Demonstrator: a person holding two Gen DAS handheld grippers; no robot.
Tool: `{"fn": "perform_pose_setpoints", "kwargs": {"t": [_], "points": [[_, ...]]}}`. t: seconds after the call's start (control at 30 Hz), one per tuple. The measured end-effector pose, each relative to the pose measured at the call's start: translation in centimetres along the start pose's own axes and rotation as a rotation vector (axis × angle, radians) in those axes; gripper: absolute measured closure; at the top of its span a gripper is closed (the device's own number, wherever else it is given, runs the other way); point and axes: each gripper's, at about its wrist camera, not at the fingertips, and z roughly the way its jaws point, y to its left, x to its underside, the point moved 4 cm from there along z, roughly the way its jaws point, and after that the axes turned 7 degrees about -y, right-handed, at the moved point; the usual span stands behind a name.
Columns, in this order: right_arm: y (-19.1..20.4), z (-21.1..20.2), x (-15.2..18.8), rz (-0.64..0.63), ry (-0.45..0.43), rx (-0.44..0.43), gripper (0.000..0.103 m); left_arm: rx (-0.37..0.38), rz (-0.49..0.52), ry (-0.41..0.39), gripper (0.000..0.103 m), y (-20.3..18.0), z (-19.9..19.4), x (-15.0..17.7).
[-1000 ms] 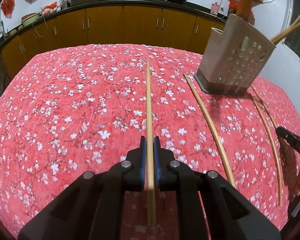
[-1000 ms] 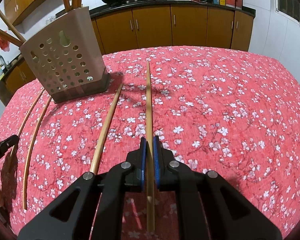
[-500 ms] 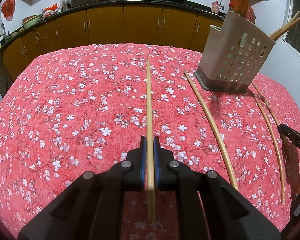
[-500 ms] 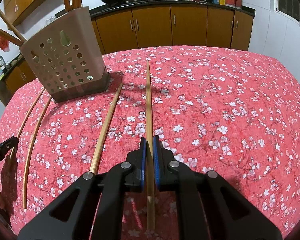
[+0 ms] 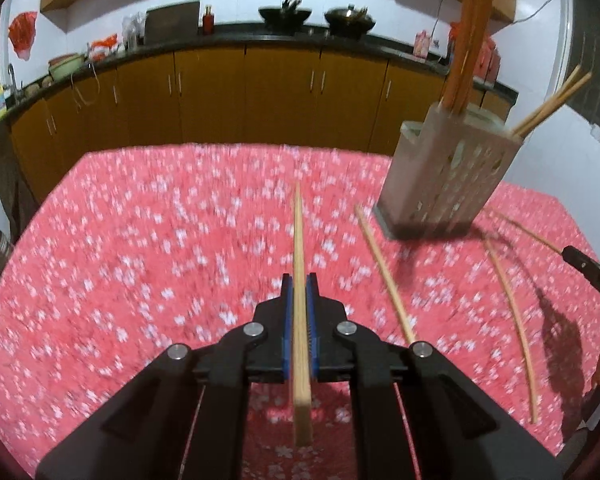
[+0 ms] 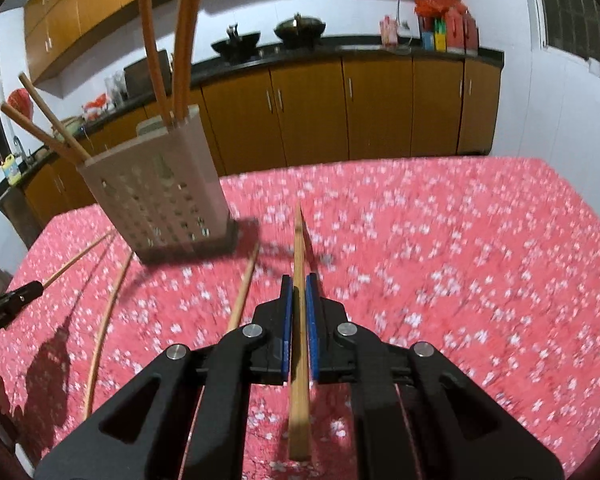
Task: Organize utensils
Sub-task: 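Lift both held chopsticks upright and carry them over the beige holder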
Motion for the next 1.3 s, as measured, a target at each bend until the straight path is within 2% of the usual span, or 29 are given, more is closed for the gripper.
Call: {"fn": "perform_pose_setpoints", "kwargs": {"t": [0.43, 0.67, 0.87, 1.1, 1.3], "points": [[0.1, -3.2, -4.4, 0.003, -0.189, -0.013, 0.095, 0.061, -0.048, -0.198, 0.095, -0.7, -4.9, -5.4], [1.1, -4.2, -5.9, -0.008, -0.237, -0.039, 0.095, 0.075, -0.042, -0.252, 0.095, -1.0, -6.5, -7.5], [2.4, -7.0, -8.0, 0.016, -0.289, -0.148, 0.096, 0.140, -0.017, -0.288, 0.095, -2.5, -8.6, -8.7], [4.8, -10.8, -11.5, 0.019, -0.408, -0.269, 0.096, 0.245, 0.005, -0.357, 0.095, -5.1, -11.8, -10.4], [6.5, -11.6, -13.1, 0.006, -0.478, -0.291, 0.096, 0.292, 0.012, -0.445, 0.095, -7.5, -13.6, -12.8]]}}
